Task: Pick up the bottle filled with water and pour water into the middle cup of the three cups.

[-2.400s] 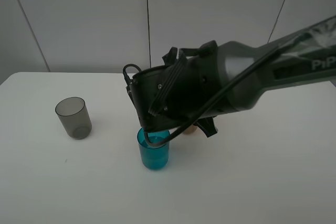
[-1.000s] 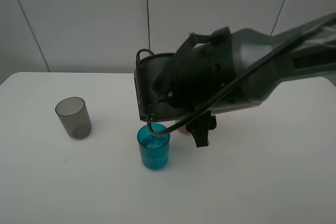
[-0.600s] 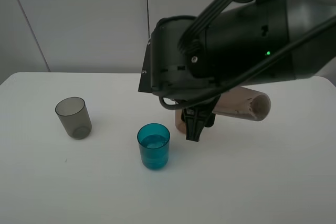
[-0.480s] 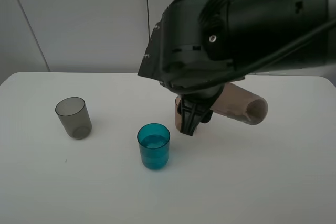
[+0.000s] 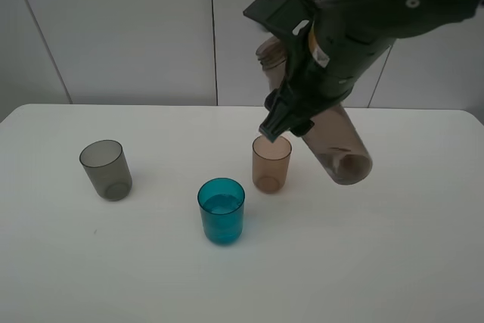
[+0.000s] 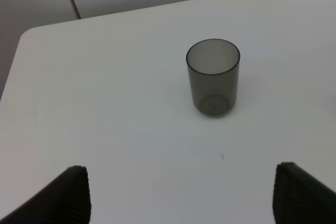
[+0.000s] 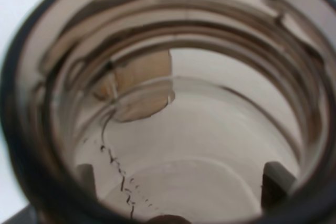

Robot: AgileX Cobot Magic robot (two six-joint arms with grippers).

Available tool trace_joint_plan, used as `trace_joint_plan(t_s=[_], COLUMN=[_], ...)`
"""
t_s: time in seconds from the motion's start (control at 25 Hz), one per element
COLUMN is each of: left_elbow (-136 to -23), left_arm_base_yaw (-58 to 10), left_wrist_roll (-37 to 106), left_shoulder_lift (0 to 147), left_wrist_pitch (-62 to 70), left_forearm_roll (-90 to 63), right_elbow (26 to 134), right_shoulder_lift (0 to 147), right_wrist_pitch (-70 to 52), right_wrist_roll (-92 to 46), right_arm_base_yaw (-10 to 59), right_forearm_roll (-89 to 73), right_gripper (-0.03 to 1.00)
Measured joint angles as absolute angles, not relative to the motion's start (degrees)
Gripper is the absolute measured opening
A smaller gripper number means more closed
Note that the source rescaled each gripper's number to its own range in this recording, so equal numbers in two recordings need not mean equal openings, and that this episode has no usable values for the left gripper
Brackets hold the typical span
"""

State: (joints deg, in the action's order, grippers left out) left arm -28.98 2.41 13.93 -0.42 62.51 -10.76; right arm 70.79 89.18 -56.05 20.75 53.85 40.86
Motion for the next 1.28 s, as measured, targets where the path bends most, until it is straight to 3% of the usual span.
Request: trace_joint_plan(t_s=[0.72, 1.0, 1.28], left_elbow=[-28.98, -28.98, -28.98], left_arm_base_yaw=[2.41, 2.41, 2.41], left_wrist_roll=[13.93, 13.93, 13.93], left_shoulder_lift=[-0.42, -0.42, -0.42], left_wrist_pitch=[62.51, 62.51, 62.51], left_forearm_roll=[-10.76, -10.76, -10.76], right_elbow=[48.05, 38.87, 33.95], right_shoulder_lift=[75.53, 75.49, 75.42], right_wrist_pitch=[-22.36, -8.47, -3.81], right_wrist_roll=[21.05, 21.05, 19.38], right_arm_base_yaw=[29.58, 22.96, 19.14], right_forearm_roll=[25.86, 23.77, 23.66], right_gripper=[0.0, 0.0, 0.0])
